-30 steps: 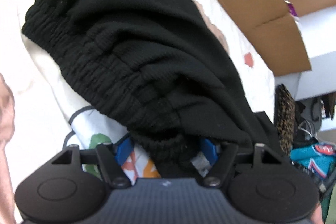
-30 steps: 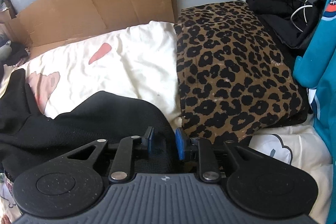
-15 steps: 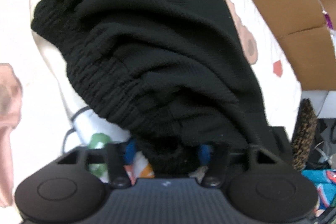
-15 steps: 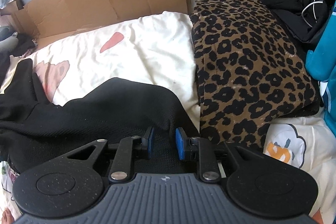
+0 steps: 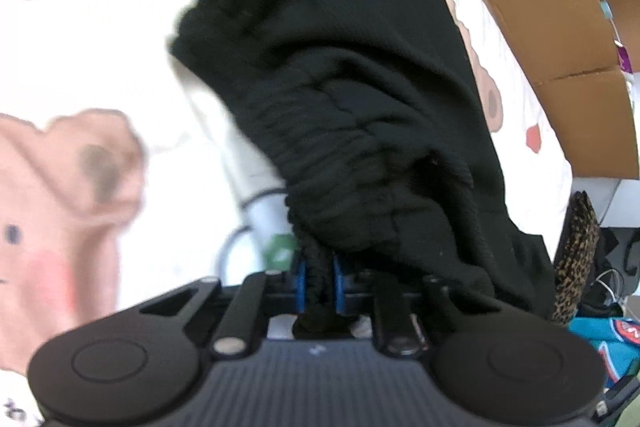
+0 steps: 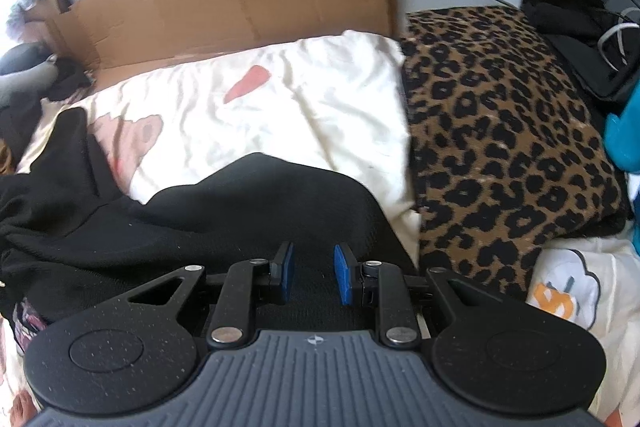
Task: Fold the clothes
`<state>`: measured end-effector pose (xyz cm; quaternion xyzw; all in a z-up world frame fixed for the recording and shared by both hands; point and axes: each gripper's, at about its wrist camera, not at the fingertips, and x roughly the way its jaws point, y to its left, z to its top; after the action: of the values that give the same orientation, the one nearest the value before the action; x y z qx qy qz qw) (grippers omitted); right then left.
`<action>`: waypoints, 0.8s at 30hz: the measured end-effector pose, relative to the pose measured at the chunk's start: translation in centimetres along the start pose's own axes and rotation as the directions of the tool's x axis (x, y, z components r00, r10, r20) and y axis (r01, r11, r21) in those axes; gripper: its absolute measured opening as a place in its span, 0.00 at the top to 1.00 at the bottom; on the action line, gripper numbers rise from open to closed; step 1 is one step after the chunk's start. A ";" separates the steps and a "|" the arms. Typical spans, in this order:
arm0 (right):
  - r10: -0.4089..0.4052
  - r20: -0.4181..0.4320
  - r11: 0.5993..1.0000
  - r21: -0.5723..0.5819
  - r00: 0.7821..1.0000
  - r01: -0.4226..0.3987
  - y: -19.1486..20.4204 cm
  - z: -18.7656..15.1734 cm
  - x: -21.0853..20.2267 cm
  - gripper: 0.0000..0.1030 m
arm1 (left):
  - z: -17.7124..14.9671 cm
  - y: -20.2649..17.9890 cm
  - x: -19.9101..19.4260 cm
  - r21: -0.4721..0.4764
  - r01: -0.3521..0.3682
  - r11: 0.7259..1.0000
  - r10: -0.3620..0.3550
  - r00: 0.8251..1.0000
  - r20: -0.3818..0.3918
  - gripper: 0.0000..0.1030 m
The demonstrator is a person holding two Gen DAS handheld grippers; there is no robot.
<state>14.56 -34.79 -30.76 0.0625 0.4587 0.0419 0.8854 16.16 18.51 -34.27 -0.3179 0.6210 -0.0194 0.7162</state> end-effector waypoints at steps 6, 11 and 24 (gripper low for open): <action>0.056 -0.029 0.997 -0.046 0.998 -0.058 1.8 0.0 0.6 0.78 | 0.2 4.1 -3.8 -0.025 -0.075 0.997 0.076 0.996 0.046 0.87; 0.103 -0.053 0.990 -0.089 0.993 -0.107 3.8 0.4 1.1 0.78 | 0.1 7.4 -6.6 -0.054 -0.143 0.988 0.146 0.986 0.076 0.87; 0.227 -0.088 0.941 -0.237 0.970 -0.242 11.5 4.2 3.1 0.61 | 0.5 12.0 -10.1 -0.161 -0.274 0.948 0.297 0.944 0.144 0.88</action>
<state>19.53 -23.33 -29.13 0.0051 0.4655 0.2055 0.8609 9.88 32.53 -31.14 -0.2738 0.5984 0.1544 0.7369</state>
